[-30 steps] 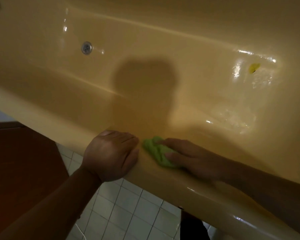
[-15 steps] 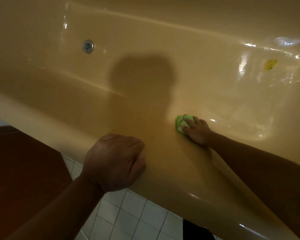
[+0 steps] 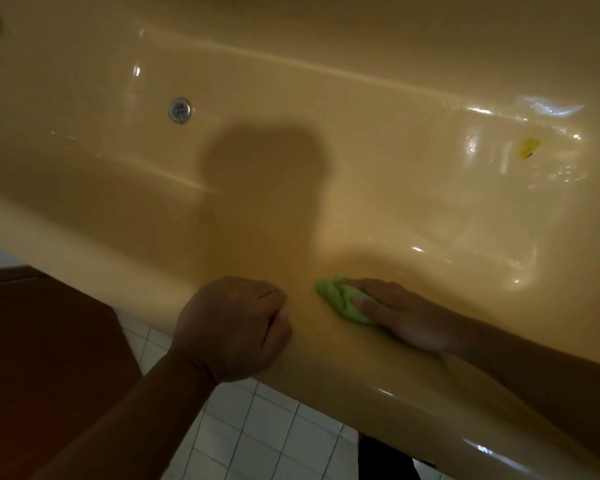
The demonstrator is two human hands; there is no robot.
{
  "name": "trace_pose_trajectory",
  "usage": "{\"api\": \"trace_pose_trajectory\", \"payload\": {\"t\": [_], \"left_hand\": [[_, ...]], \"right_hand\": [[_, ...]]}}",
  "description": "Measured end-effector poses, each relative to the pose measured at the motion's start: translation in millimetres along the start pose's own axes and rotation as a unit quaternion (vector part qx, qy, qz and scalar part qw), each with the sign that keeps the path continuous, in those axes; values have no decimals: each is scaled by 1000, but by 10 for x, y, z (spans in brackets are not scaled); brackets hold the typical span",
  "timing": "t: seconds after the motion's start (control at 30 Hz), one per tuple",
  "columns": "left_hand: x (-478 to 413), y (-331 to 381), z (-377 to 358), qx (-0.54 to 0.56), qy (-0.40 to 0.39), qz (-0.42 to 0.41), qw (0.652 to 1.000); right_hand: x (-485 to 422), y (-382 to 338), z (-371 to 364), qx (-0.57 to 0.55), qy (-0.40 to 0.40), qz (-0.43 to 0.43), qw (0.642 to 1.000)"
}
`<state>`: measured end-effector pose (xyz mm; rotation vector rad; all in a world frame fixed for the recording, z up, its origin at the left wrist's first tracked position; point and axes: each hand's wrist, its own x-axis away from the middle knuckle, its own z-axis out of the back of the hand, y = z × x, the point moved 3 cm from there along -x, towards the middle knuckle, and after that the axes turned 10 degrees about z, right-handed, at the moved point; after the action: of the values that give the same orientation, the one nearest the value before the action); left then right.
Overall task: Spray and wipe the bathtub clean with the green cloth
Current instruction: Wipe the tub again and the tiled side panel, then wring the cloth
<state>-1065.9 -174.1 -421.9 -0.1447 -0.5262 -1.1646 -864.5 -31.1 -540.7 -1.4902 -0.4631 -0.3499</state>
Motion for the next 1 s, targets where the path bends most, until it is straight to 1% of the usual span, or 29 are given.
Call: {"api": "trace_pose_trajectory", "payload": {"t": [0.1, 0.17, 0.23, 0.3, 0.33, 0.4, 0.47, 0.53, 0.57, 0.6, 0.67, 0.73, 0.83, 0.93, 1.0], "left_hand": [[-21, -48, -3, 1, -10, -7, 1000], [-28, -69, 2, 3, -9, -14, 1000], [-23, -84, 15, 2, -5, -16, 1000], [-29, -94, 20, 4, 1, -19, 1000], [-31, -99, 18, 6, 5, -22, 1000], [-31, -100, 10, 11, 10, -25, 1000], [-27, -102, 15, 14, 6, -23, 1000], [-29, -120, 13, 12, 12, -21, 1000], [-30, -130, 8, 11, 19, -22, 1000], [-26, -135, 2, 9, 26, -23, 999], [-7, -138, 2, 7, 42, -14, 999], [7, -166, 15, 10, 66, 13, 998], [2, -230, 50, 20, 101, 49, 994], [-17, -261, 63, 22, 112, 46, 992], [-24, -283, 58, 28, 101, 44, 993]], "right_hand": [[-454, 816, 81, 89, 7, -102, 991], [-669, 1322, 139, 173, 23, -179, 968], [-858, 1569, 193, 215, 84, -233, 945], [-1060, 1599, 223, 241, 139, -236, 931], [-1161, 1591, 234, 250, 153, -226, 929], [-1328, 1539, 260, 266, 149, -184, 934], [-1435, 1473, 227, 277, 113, -127, 946], [-1457, 1309, 158, 248, 58, -84, 964], [-1427, 1159, 111, 214, 37, -66, 974], [-1366, 957, 67, 155, 25, -47, 987], [-1175, 497, -22, 33, 28, 9, 999], [-863, -41, -89, -21, 29, 61, 997], [-330, -712, -190, -30, 10, 114, 993], [-83, -859, -220, -11, 6, 151, 988], [-164, -708, -195, -29, 3, 127, 991]]}}
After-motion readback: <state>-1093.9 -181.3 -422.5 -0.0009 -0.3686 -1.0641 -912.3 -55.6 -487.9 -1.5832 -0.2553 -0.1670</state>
